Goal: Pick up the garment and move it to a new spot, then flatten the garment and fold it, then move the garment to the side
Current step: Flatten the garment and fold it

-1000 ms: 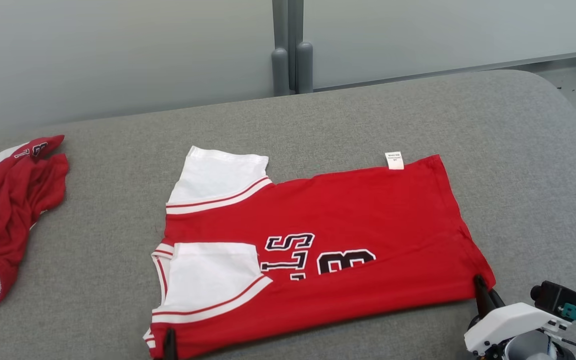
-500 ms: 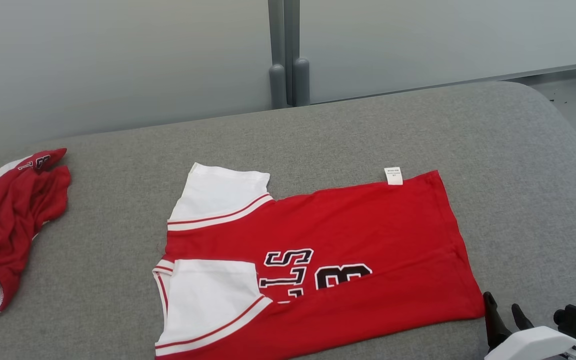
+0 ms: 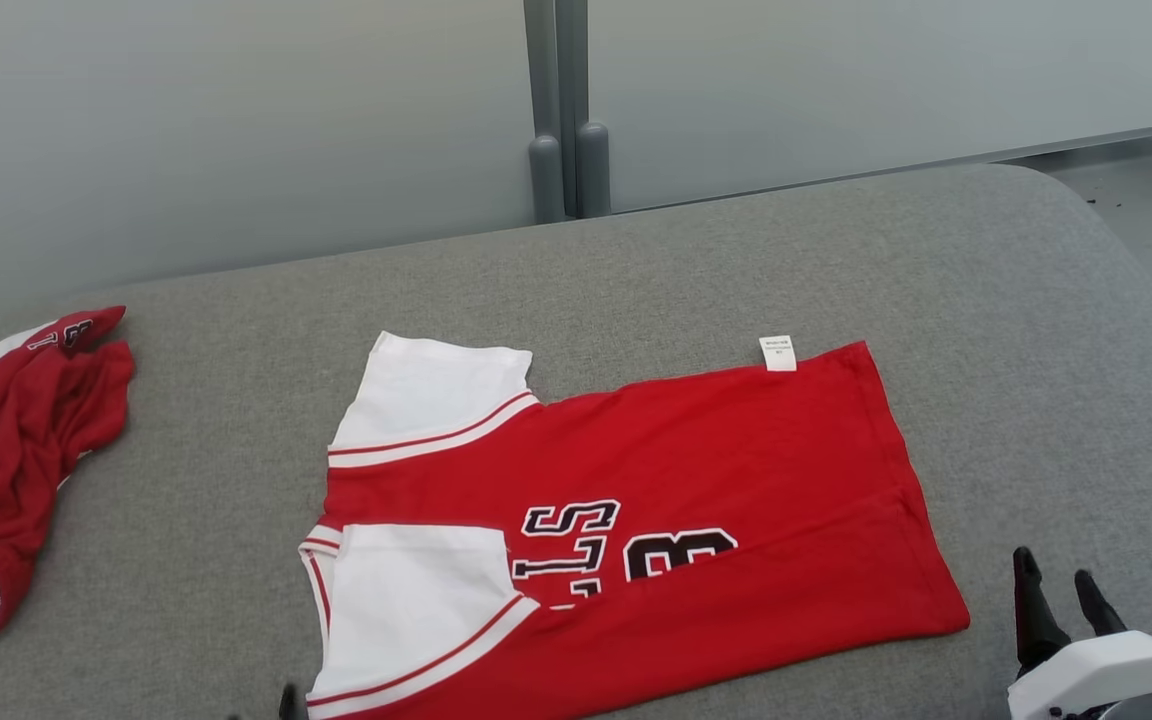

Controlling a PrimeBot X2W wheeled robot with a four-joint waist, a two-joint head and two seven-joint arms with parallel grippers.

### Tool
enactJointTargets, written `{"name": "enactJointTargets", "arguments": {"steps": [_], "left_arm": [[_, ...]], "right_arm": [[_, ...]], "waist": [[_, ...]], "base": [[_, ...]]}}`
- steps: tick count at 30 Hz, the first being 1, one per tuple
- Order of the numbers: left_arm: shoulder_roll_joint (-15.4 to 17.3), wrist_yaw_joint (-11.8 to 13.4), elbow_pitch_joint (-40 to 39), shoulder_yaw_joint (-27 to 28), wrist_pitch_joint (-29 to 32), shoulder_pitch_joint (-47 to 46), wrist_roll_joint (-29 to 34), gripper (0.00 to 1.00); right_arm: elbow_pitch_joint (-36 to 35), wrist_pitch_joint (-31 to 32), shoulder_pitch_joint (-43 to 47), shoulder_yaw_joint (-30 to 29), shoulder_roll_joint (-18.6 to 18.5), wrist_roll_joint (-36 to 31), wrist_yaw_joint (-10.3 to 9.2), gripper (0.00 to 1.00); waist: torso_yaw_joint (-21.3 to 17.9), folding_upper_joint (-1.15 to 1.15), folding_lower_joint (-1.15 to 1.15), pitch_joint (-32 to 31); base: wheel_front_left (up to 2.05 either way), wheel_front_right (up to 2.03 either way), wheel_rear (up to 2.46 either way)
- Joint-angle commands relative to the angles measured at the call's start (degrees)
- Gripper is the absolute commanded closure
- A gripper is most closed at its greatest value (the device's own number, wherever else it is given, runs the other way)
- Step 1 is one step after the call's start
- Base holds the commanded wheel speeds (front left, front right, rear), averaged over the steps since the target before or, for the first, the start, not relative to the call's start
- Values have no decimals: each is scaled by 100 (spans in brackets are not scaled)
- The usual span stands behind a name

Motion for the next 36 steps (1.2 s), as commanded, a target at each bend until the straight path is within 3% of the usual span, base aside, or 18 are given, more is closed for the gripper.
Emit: {"name": "enactJointTargets", "arguments": {"steps": [1, 6, 11, 21, 36], "left_arm": [[140, -15, -115, -22, 69, -288, 147, 0], [499, -89, -291, -216, 385, -1070, 463, 0], [661, -229, -77, -447, 713, -2101, 700, 0], [810, -582, 1290, -894, 1456, -4228, 1081, 0], [962, -692, 3130, -1175, 1801, -6085, 1485, 0]], "right_arm": [[-139, 28, 11, -51, -21, -123, 0, 0], [-531, 137, -70, -80, -19, -325, 0, 0], [-863, 299, -214, 86, -20, -409, 0, 0], [-1315, 449, -847, 552, -18, -512, 0, 0], [-1521, 256, -1558, 1104, -17, -384, 0, 0]], "waist": [[0, 27, 0, 6], [-48, 27, 0, 47], [-191, 27, 0, 252], [-584, 27, 0, 1198], [-963, 27, 0, 2210]], "base": [[0, 0, 0], [0, 0, 0], [0, 0, 0], [0, 0, 0], [0, 0, 0]]}}
